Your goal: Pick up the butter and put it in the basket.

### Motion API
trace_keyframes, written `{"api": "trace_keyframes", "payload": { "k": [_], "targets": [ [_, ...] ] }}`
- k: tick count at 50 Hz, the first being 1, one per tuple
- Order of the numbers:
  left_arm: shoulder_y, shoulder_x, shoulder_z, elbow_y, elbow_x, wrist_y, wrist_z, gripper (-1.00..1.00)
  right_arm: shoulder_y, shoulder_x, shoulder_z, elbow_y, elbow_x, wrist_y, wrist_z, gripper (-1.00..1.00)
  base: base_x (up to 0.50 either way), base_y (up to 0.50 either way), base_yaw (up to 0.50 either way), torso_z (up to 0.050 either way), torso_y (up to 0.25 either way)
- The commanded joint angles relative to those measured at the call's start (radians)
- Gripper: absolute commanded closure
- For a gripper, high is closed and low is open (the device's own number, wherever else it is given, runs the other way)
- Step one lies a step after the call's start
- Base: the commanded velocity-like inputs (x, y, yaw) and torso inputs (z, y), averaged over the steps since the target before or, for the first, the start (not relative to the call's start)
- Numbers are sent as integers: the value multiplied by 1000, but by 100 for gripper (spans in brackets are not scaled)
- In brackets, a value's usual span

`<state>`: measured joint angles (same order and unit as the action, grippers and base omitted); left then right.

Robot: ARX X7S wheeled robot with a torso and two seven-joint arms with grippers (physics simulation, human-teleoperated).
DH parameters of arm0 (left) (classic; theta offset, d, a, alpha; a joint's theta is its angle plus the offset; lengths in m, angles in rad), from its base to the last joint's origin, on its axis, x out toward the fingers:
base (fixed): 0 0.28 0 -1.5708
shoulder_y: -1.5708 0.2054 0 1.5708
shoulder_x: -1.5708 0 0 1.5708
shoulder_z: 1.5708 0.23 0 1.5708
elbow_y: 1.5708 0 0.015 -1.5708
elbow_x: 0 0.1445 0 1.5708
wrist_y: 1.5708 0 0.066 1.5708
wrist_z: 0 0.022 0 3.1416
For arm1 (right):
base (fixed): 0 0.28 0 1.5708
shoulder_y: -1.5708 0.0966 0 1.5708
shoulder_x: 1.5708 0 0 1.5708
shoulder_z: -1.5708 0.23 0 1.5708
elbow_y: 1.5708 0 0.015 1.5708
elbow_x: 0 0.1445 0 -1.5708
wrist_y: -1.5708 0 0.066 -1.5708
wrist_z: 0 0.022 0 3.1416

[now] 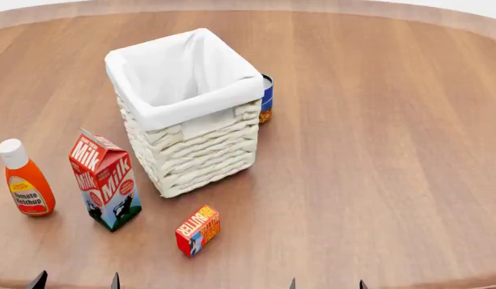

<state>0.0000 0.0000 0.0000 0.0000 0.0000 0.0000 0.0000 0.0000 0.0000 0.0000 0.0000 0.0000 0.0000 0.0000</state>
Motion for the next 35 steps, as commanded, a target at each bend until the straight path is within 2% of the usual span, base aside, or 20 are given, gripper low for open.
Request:
{"api": "trace_keyframes", "payload": {
  "k": [1, 7, 8, 9, 10, 13, 17, 28, 35],
  "targets": [
    [-3, -25, 21, 4, -10, 10, -3, -100, 5, 17, -13, 13, 15, -9, 23, -100, 0, 0, 0, 0, 0],
    [-8, -43, 43, -13, -28, 28, -14, -100, 8, 40, -9, 5, 39, -6, 65, -100, 0, 0, 0, 0, 0],
    [-179, -27, 17, -300, 67, 139, -97, -100, 9, 13, -25, 76, 19, 23, 41, -100, 0, 0, 0, 0, 0],
    [-29, -31, 53, -150, 64, 18, -48, -100, -1, 25, -38, -7, 18, 18, 34, -100, 0, 0, 0, 0, 0],
    [2, -29, 44, 0, 28, -21, -38, -100, -3, 27, -44, -16, 22, 24, 38, -100, 0, 0, 0, 0, 0],
    [-4, -37, 49, 10, 28, -21, -59, -100, 4, 35, -58, -13, 26, 23, 51, -100, 0, 0, 0, 0, 0],
    [8, -43, 54, 125, 22, -78, -78, -100, -1, 43, -68, -55, 34, 44, 67, -100, 0, 0, 0, 0, 0],
    [21, -83, 105, 532, 62, -275, -85, -100, -16, 75, -72, -469, 66, 231, 108, -100, 0, 0, 0, 0, 0],
    [14, -92, 128, 688, 69, -377, -85, -100, -11, 90, -74, -597, 83, 298, 124, -100, 0, 0, 0, 0, 0]
  ]
}}
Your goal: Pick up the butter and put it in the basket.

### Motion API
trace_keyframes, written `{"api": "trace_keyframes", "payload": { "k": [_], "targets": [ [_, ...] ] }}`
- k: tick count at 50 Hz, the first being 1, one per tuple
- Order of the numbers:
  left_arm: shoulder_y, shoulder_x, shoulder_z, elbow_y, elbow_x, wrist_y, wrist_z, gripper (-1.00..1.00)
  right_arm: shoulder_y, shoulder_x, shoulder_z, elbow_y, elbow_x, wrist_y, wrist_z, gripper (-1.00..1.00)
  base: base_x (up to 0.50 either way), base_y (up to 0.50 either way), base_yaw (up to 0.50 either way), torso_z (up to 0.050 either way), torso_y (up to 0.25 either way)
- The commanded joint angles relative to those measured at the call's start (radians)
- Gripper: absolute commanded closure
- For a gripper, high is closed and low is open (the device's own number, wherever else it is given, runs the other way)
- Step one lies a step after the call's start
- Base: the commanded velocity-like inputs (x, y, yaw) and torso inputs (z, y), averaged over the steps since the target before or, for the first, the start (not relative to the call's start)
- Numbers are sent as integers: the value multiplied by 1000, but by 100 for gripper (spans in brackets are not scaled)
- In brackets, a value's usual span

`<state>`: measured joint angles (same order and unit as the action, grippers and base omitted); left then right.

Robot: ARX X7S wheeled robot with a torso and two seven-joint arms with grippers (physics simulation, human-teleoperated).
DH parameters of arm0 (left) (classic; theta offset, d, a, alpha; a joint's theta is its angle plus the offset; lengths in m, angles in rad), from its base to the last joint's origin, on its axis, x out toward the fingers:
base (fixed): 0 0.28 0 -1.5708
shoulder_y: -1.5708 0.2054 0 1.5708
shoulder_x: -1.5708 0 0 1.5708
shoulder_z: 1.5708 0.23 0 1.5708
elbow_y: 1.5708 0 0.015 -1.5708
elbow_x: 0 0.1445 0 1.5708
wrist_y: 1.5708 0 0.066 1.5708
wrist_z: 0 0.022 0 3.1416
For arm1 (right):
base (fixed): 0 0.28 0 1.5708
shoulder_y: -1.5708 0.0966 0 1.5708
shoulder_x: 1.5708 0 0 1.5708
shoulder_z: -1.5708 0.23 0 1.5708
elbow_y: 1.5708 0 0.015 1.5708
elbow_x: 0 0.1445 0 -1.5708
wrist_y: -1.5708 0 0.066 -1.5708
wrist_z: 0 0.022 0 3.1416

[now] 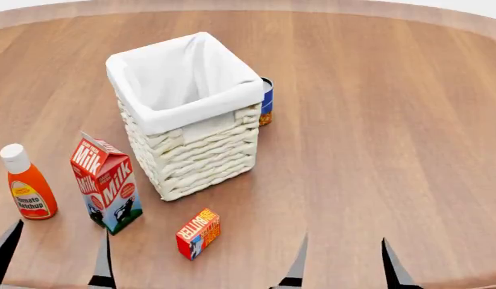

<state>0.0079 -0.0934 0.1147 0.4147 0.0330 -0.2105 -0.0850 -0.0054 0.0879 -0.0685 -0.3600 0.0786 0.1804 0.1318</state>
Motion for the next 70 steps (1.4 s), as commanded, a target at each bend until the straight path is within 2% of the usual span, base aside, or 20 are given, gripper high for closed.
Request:
{"api": "trace_keyframes", "payload": {
  "k": [1, 11, 21, 49, 52, 57, 61, 70],
  "targets": [
    [5, 3, 14, 308, 32, -189, 2, -100, -3, 5, -9, -269, 5, 137, -5, -100, 0, 0, 0, 0, 0],
    [0, -8, 15, 352, 3, -206, -3, -100, 2, 8, 10, -332, 50, 168, 15, -100, 0, 0, 0, 0, 0],
    [-3, -21, 27, 376, -4, -226, -18, -100, 2, 34, -17, -337, 20, 180, 39, -100, 0, 15, 0, 0, 0],
    [-10, -50, 40, 412, -31, -252, -50, -100, 8, 65, -47, -339, 18, 183, 72, -100, 0, 490, 0, 0, 0],
    [-11, -53, 41, 415, -33, -253, -53, -100, 1, 40, -4, -323, 106, 171, 61, -100, 0, 47, 0, 0, 0],
    [-13, -57, 43, 419, -37, -257, -58, -100, 14, 58, -35, -326, 67, 209, 78, -100, 0, 0, 0, 0, 0],
    [-13, -61, 46, 417, -39, -253, -61, -100, 7, 53, -14, -325, 125, 193, 59, -100, 0, 0, 0, 0, 0],
    [-13, -67, 52, 418, -45, -253, -69, -100, 8, 69, -27, -327, 123, 207, 67, -100, 500, 0, 0, 0, 0]
  ]
}}
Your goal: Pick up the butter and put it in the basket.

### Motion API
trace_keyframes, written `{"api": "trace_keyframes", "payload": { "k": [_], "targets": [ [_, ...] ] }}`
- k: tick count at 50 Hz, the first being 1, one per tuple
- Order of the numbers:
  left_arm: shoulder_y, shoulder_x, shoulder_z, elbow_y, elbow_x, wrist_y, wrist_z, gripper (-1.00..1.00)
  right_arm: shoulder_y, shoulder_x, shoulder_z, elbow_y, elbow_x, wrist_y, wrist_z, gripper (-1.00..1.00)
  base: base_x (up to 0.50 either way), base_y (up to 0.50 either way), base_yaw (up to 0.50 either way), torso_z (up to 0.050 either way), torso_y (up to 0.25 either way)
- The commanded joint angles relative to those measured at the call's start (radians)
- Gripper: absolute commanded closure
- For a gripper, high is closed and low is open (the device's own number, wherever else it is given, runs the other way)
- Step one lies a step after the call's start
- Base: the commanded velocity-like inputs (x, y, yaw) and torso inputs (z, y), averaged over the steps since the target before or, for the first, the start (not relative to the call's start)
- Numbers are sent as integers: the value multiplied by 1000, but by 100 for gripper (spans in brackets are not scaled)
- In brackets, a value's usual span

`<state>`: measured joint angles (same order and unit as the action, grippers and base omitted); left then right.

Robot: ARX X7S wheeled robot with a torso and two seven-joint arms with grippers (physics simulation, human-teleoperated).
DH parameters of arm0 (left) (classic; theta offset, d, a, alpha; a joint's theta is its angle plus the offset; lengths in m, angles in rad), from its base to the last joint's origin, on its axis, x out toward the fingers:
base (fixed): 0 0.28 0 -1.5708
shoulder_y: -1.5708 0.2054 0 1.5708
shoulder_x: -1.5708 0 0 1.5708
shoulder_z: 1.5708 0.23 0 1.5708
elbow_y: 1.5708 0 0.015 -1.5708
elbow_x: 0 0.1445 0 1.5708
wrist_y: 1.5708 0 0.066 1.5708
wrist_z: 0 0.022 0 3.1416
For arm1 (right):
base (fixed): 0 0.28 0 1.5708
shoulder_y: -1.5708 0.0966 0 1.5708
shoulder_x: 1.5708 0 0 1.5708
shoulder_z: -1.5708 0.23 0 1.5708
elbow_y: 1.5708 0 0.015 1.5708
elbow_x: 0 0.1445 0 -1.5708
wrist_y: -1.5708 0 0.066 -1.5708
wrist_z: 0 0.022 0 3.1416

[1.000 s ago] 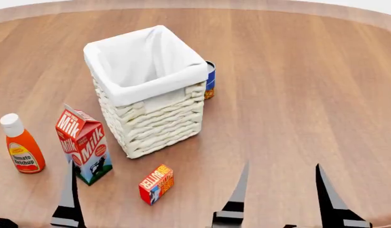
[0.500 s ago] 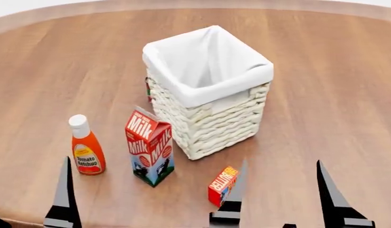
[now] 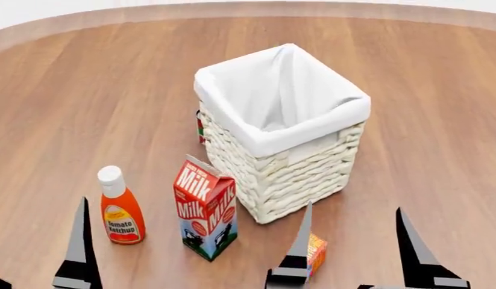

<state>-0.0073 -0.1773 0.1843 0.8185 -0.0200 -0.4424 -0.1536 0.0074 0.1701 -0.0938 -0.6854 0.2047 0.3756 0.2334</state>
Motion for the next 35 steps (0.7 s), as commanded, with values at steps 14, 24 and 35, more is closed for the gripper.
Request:
{"api": "trace_keyframes", "payload": {
  "k": [14, 24, 35],
  "targets": [
    [1, 6, -11, 26, -3, -28, -11, -100, -2, 4, -26, 12, -15, 9, -24, -100, 500, 0, 0, 0, 0],
    [0, 0, -11, 25, -10, -27, -20, -100, 4, 15, -42, 15, -45, 11, -1, -100, 475, 0, 0, 0, 0],
    [-3, -7, -10, 28, -18, -30, -29, -100, -17, 23, -48, 13, -54, -68, 2, -100, 0, 0, 0, 0, 1]
  ]
}}
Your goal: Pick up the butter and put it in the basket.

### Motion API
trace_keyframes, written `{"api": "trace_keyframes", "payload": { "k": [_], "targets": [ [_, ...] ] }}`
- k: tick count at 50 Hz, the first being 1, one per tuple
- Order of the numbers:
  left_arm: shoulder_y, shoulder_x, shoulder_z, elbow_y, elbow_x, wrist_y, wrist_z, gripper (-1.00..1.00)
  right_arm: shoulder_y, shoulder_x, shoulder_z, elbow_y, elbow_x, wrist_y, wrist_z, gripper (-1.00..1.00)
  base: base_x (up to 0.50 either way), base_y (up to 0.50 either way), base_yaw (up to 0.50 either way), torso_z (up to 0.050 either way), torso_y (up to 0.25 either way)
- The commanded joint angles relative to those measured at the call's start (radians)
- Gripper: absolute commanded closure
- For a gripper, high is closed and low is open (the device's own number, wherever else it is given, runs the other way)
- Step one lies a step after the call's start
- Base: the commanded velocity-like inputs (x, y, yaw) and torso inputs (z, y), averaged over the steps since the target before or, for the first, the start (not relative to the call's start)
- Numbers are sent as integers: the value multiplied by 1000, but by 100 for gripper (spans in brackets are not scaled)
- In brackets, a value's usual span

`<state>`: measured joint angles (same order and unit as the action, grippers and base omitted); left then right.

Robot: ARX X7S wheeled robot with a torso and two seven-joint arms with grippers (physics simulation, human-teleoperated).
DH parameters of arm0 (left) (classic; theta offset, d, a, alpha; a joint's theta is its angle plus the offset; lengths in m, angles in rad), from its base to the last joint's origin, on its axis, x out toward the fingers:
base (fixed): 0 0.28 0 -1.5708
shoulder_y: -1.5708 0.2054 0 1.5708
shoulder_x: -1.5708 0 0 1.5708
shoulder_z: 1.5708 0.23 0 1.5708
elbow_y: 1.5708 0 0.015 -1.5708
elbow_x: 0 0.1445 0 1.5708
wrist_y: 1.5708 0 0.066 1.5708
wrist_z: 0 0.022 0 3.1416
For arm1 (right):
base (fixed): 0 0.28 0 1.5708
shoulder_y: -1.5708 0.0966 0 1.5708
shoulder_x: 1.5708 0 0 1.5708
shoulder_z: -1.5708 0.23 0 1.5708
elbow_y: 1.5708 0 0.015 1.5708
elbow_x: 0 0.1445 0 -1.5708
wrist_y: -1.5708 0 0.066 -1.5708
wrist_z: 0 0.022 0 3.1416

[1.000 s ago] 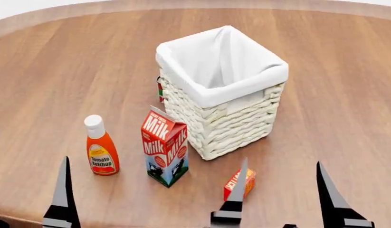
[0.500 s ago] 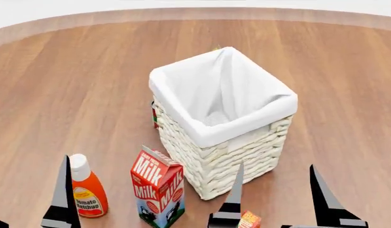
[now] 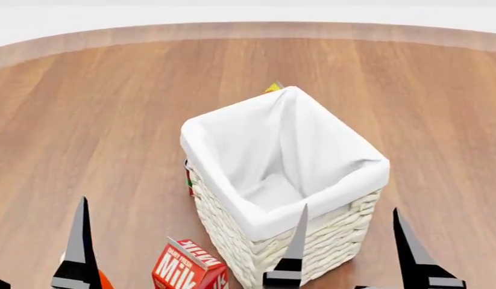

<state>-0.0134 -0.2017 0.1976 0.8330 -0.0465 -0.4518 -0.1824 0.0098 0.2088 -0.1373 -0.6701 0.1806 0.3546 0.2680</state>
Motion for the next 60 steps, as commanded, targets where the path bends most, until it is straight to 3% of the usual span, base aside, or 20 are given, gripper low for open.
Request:
{"api": "trace_keyframes", "payload": {
  "k": [1, 8, 45, 60],
  "targets": [
    [4, 17, -22, 14, 9, -21, -1, -100, -19, -16, -4, -1, -30, -47, -31, -100, 0, 0, 0, 0, 0],
    [2, 12, -22, 14, 4, -20, -6, -100, -26, -20, 15, 2, 7, -65, -29, -100, 0, 0, -22, 0, 0],
    [1, -8, -14, 4, -20, -8, -30, -100, -25, -5, 21, 8, 48, -77, 0, -100, 0, 0, -500, 0, 0],
    [-7, -15, -14, 5, -39, -35, -33, -100, -6, 15, -12, 26, 18, -41, 30, -100, -14, -60, 0, 31, 0]
  ]
}}
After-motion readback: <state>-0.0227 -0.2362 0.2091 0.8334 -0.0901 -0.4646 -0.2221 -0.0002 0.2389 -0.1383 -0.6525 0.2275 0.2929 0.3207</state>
